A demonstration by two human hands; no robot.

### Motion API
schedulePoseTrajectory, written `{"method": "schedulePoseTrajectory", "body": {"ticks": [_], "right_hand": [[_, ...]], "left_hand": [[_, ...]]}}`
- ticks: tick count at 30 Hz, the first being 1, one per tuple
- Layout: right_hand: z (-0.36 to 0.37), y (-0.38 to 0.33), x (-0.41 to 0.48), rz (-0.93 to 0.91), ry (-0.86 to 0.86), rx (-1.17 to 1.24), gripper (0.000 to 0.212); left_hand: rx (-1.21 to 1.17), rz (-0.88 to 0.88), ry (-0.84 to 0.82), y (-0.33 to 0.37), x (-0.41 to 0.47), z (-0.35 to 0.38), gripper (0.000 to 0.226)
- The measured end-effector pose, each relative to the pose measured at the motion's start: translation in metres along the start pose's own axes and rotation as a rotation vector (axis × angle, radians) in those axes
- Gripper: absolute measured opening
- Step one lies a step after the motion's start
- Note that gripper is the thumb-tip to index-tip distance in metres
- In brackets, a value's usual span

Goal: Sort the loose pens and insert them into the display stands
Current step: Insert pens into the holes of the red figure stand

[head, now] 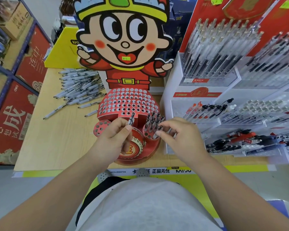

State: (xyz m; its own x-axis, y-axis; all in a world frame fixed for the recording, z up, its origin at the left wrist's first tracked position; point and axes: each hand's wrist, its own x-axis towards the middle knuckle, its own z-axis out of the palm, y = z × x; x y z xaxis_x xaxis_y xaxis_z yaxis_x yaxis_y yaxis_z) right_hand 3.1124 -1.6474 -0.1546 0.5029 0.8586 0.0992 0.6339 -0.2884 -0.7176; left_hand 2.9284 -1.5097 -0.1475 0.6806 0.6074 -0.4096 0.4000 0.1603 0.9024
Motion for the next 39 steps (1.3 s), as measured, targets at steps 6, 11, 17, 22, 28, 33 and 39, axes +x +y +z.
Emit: {"method": "schedulePoseTrajectory", "body": {"ticks": [6, 11, 17, 22, 28, 33, 39], "right_hand": [[0.003, 0.001, 0.008, -0.034, 0.042, -0.068, 0.025], [0.003, 0.007, 0.006, -0.051, 0.016, -0.116, 0.024], [0.011, 0.013, 0.008, -0.042, 0.002, -0.120, 0.025], [0.013, 0.015, 0.012, -0.043, -0.057, -0.099, 0.025], [0.014, 0.017, 0.011, -0.050, -0.047, -0.093, 0.027], [0.013, 0.021, 0.007, -0.058, -0.053, -0.061, 0.031], [0.010, 0.023, -0.002, -0.053, -0.030, -0.007, 0.038]], "left_hand": [[-0.023, 0.049, 0.015, 0.004, -0.002, 0.001, 0.016], [-0.059, 0.071, -0.018, 0.007, -0.004, 0.001, 0.009], [0.006, 0.064, 0.011, 0.007, -0.003, 0.005, 0.016], [0.203, 0.211, 0.077, 0.021, -0.003, 0.006, 0.011], [0.415, 0.435, 0.150, 0.038, -0.002, 0.008, 0.014], [0.542, 0.513, 0.208, 0.028, 0.005, 0.017, 0.011], [0.534, 0.499, 0.256, 0.017, 0.010, 0.027, 0.023]]}}
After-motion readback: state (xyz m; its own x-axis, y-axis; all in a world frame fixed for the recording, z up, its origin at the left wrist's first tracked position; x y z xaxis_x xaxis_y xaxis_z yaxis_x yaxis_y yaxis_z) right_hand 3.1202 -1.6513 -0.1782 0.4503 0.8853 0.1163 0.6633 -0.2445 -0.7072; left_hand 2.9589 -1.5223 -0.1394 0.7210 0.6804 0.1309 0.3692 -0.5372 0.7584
